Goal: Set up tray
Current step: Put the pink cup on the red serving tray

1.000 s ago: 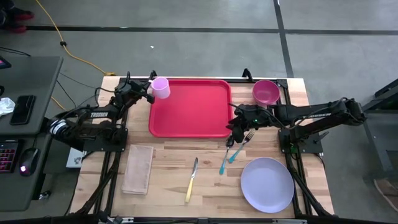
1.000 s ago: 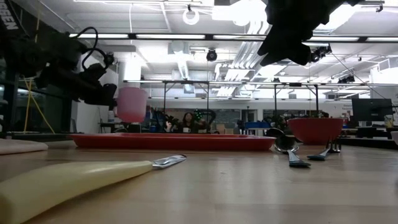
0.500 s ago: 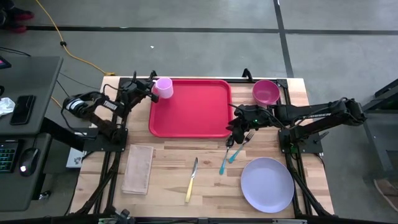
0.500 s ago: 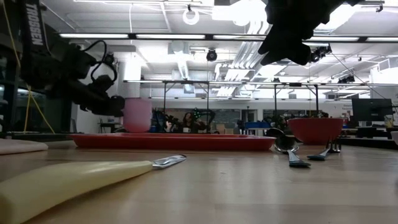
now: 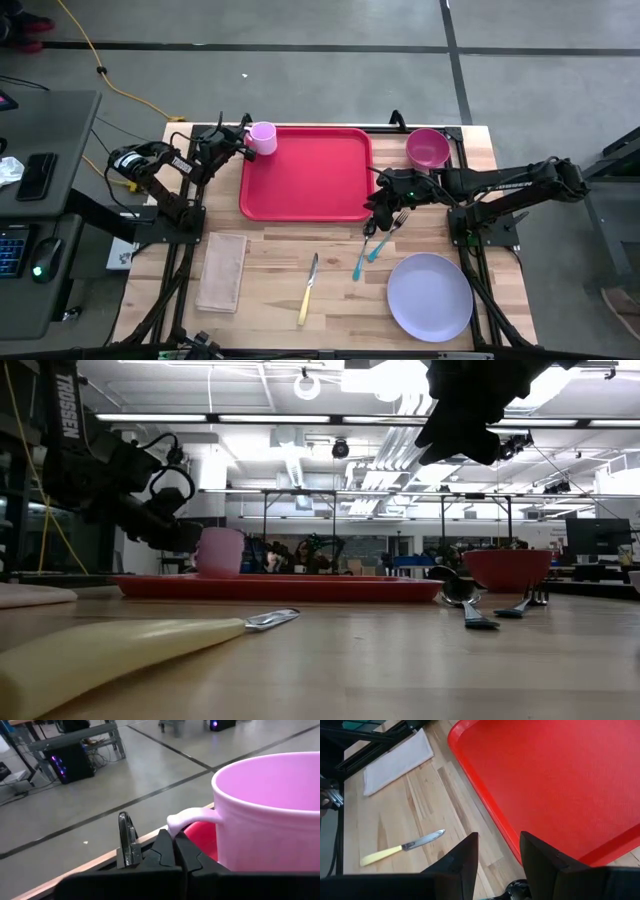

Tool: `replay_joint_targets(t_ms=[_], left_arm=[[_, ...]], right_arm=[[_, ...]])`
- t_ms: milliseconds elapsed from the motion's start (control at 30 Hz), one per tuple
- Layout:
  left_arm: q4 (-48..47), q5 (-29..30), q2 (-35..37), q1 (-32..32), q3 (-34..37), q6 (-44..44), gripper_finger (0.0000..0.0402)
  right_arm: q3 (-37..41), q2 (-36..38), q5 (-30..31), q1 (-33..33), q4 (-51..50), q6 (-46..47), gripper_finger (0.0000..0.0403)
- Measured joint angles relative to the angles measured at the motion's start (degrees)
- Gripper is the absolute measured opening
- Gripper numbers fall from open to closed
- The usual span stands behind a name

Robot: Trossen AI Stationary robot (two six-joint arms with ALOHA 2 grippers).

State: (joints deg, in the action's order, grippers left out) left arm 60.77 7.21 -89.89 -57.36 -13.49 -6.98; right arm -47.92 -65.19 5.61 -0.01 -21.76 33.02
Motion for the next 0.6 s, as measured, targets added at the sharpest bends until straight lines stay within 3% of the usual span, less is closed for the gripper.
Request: replay_joint_targets(t_ms=[167, 400, 600], left_arm=[[-0.1, 0.9, 0.0, 0.0, 0.0, 0.0, 0.0013], [-0.4, 2.7, 0.0, 0.0, 0.0, 1.6, 0.0061], [-1.0, 2.3, 0.0, 0.0, 0.0, 1.9, 0.0058]], right_arm=[[0.0, 0.0, 0.1, 0.0, 0.0, -0.8, 0.0124], [0.0, 0.0, 0.4, 0.0, -0.1, -1.6, 0.0124], [0.0, 0.0, 0.4, 0.0, 0.0, -1.6, 0.0124]])
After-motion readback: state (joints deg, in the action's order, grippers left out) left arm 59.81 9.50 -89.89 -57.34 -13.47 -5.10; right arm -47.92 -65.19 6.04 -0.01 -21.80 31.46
